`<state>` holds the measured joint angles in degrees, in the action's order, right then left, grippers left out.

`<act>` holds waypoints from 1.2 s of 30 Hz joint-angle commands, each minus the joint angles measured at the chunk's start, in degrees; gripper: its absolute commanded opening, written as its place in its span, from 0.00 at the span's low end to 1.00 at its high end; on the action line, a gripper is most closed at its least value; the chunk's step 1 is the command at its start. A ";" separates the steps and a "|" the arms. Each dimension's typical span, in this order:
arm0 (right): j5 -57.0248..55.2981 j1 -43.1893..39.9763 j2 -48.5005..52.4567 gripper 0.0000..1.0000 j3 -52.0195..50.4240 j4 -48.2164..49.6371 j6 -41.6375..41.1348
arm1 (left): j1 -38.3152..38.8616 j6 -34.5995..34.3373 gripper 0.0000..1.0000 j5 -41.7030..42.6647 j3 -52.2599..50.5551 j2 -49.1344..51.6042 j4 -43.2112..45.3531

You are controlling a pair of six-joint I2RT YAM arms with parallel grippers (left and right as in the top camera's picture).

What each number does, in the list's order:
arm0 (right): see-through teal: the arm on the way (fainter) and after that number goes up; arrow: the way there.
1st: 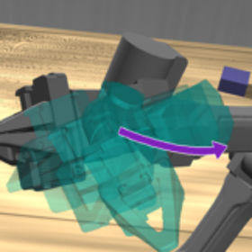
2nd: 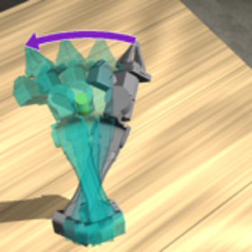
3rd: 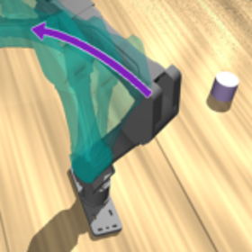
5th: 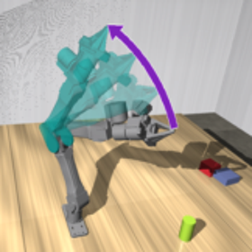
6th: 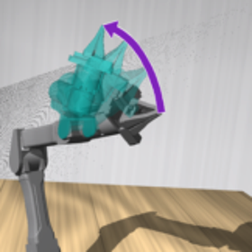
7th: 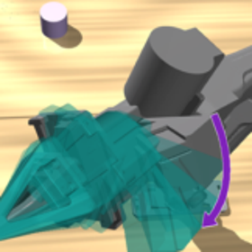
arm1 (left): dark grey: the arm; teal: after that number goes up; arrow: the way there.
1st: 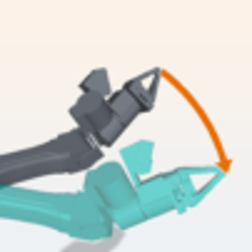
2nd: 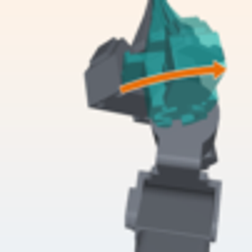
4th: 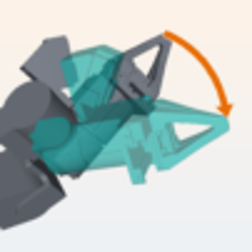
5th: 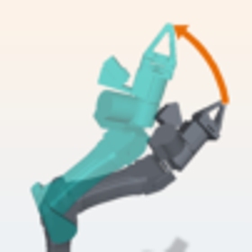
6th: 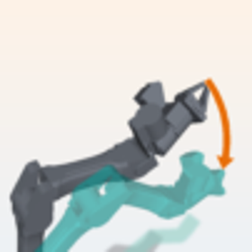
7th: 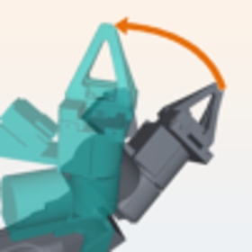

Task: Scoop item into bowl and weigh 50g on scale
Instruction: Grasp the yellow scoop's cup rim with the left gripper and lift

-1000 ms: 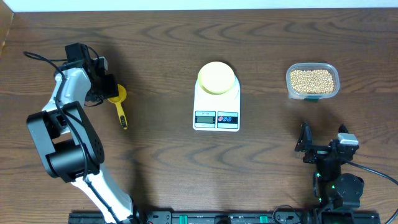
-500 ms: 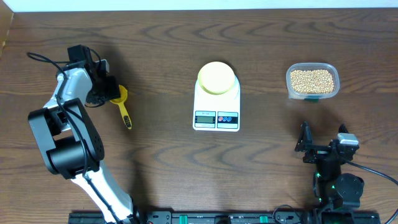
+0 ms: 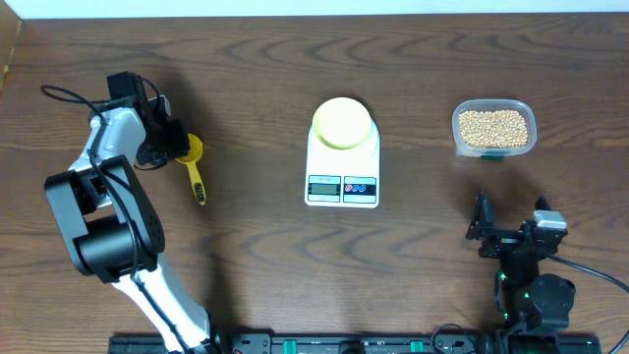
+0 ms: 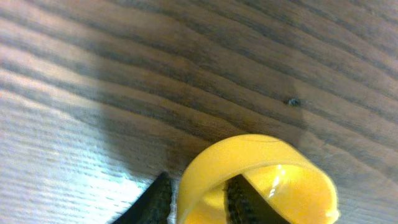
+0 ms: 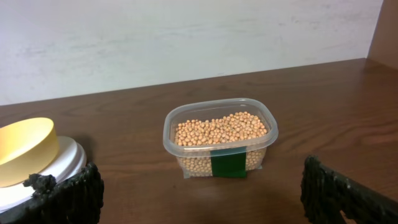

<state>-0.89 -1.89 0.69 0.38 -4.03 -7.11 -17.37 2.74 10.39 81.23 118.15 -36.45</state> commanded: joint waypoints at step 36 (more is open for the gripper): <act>0.15 0.33 -0.35 0.99 -0.07 -0.20 0.35 | 22.12 -40.46 0.08 3.28 1.42 -22.82 21.03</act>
<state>-0.86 -1.89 0.69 0.38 -4.03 -7.11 3.51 -28.91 14.02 81.58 95.74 -16.10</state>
